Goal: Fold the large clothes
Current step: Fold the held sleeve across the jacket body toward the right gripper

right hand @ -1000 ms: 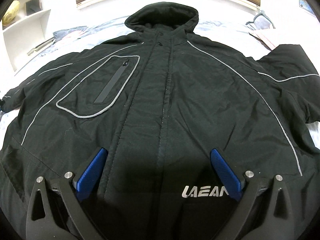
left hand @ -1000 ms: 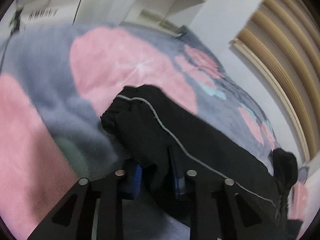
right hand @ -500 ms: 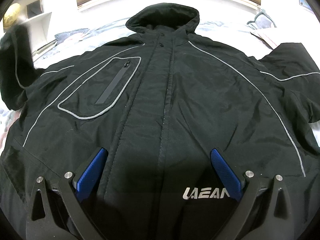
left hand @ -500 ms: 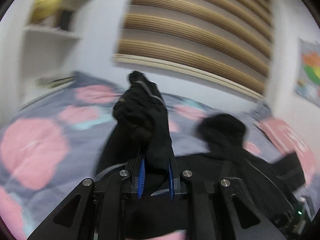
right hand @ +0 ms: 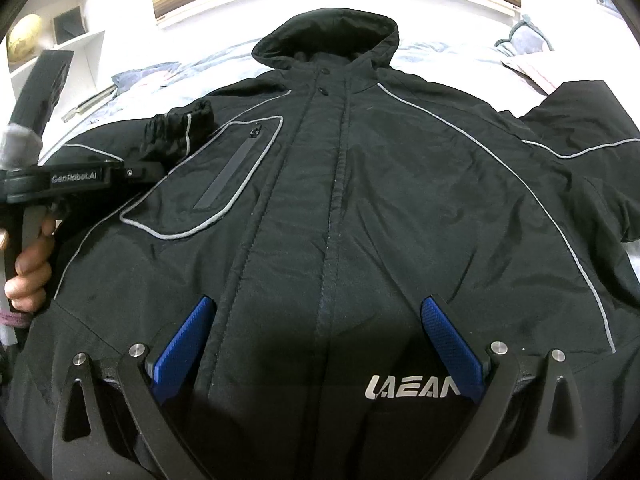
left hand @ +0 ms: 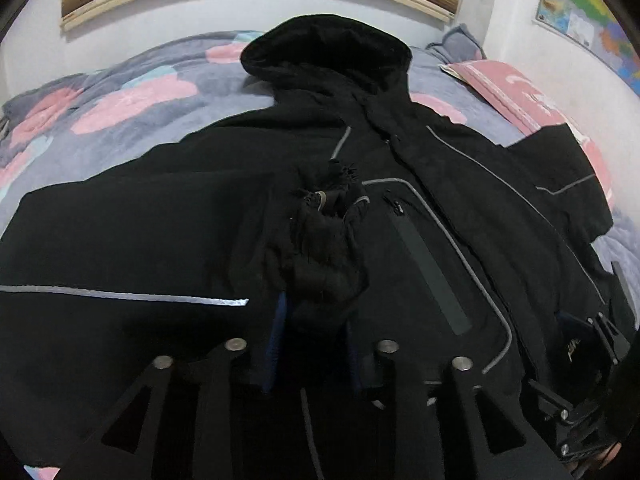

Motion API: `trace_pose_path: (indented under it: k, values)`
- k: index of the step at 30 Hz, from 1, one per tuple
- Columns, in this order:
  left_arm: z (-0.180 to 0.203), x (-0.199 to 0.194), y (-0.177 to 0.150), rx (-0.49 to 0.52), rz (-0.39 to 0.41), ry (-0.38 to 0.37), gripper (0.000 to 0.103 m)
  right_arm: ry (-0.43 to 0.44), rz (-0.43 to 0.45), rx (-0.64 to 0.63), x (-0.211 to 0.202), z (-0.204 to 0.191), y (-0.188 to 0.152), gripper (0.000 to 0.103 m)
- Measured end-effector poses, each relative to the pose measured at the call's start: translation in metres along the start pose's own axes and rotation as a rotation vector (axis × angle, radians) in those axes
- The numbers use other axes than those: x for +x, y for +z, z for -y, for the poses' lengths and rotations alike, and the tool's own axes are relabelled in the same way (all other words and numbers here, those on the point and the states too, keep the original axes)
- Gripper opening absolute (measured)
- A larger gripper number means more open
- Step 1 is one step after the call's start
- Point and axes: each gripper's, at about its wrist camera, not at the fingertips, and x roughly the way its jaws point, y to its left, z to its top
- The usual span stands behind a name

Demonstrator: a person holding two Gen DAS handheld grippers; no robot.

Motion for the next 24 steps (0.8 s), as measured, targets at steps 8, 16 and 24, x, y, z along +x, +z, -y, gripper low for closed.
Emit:
trace_pose_path:
  k: [8,16,24]
  values:
    - [-0.001,-0.066,-0.008,-0.062,0.085,-0.149,0.065,-0.031,-0.084,-0.029,0.001,-0.007,0.009,0.103]
    - [-0.049,-0.13,-0.025,-0.116,0.207,-0.105,0.065,0.106,-0.028,-0.106,-0.035,-0.067,0.094,0.101]
    - [-0.096,-0.141,-0.057,-0.231,0.222,-0.038,0.065,0.212,-0.154,-0.005,0.054,-0.098,0.138,0.083]
